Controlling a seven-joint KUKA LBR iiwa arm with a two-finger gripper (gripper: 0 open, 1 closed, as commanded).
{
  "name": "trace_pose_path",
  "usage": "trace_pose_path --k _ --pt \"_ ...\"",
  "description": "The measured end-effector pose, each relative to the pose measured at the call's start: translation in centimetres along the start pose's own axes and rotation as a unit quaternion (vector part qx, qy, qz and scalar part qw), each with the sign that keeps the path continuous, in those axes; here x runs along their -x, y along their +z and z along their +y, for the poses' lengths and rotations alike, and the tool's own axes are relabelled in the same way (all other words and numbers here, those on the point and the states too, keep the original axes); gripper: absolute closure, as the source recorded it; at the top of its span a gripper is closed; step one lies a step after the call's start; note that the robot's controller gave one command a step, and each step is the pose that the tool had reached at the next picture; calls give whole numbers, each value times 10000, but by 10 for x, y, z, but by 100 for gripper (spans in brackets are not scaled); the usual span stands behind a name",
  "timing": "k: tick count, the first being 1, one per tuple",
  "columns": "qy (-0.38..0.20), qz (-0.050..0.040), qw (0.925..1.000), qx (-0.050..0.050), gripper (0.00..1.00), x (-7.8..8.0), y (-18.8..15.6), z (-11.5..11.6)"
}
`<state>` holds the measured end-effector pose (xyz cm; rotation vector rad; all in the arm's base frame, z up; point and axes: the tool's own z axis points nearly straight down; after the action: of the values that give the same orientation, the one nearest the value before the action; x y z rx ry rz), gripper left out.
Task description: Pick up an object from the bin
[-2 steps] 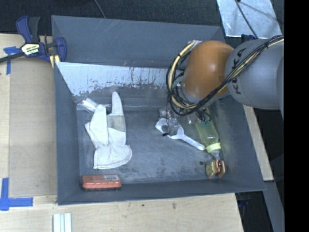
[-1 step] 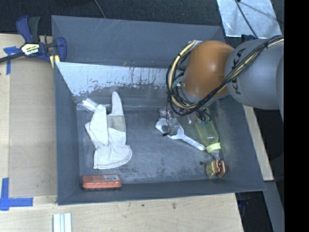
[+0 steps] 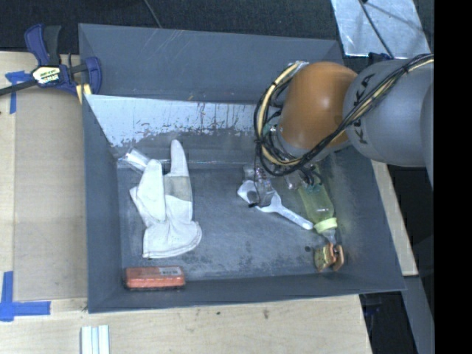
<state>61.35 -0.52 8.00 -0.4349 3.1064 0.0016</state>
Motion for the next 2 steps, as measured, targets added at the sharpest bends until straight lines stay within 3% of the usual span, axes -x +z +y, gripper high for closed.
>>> trace_pose_path --k 2 --pt "4 2 10000 -1 100 0 0 0"
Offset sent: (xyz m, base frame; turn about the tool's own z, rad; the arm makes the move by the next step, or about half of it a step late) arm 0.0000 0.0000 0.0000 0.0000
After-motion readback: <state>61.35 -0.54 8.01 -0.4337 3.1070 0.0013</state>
